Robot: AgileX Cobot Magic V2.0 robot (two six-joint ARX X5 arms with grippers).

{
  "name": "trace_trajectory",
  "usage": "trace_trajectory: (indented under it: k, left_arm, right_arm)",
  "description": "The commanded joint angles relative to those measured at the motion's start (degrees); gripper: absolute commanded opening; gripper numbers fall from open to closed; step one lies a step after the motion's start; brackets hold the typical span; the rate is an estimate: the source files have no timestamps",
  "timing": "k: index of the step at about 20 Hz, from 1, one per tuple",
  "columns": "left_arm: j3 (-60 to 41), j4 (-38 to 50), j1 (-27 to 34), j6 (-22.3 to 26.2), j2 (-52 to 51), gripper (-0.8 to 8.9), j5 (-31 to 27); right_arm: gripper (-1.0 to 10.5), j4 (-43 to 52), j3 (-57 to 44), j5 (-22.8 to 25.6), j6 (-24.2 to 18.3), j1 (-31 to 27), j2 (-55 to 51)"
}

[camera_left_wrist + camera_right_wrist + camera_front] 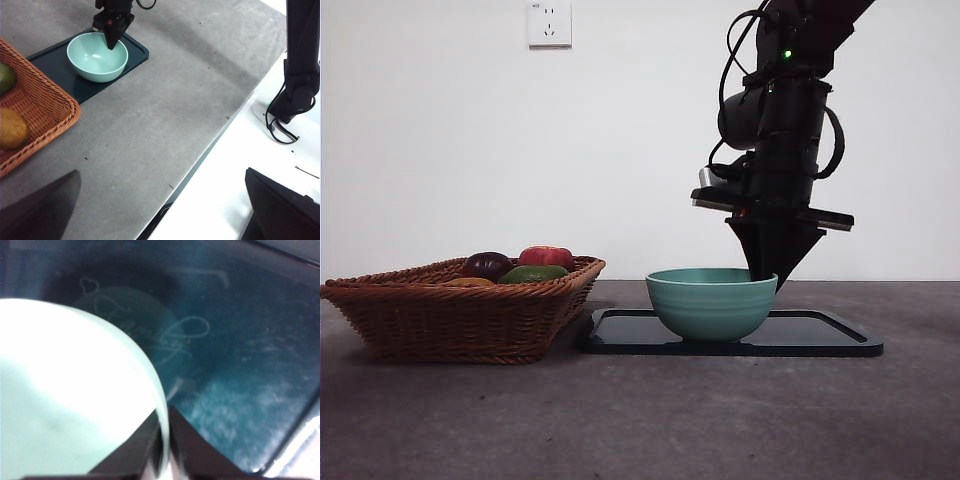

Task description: Pick up the wifruite, put it on the bowl, pick up the plate, put it on desk

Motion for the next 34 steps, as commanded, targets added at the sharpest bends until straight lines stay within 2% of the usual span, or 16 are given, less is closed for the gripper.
trace_trajectory:
  k: [1,7,12,17,24,28,34]
  left_arm:
    - [0.55,0.72,-0.37,0.28,0.07,5.27,0.42]
    - [0.55,0.76,-0.37,0.31,0.07,5.27,0.42]
    - [0.55,0.87,-0.37,0.31,0.07,5.27,0.42]
    - [0.55,0.98,-0.37,0.28,0.07,5.27,0.42]
    - [0.55,1.03,-0.37,0.28,0.07,5.27,0.42]
    - [0.55,1.07,-0.37,0.28,0.07,5.27,0.42]
    - [0.55,1.07,-0.37,0.28,0.07,5.27,0.42]
  right_arm:
    - [0.1,-2.64,2.25,0.02,-2.29,0.22,-2.47]
    - [0.1,-8.61,2.14,-0.07,-3.8,1.2,-10.75]
    - [0.1,-9.84,-2.43,-0.15,-5.22,6.91,-15.74]
    - [0.1,-4.5,-14.62,-0.59,-5.25,12.2,-20.79]
    - [0.1,7.3,-33.38,-7.13,-5.18,13.18,-25.38]
    - [0.1,13.11,-39.41,-7.69,-4.87,13.18,-25.35]
    - [0.1,16.44,-41.9,-7.67,-4.74,13.18,-25.35]
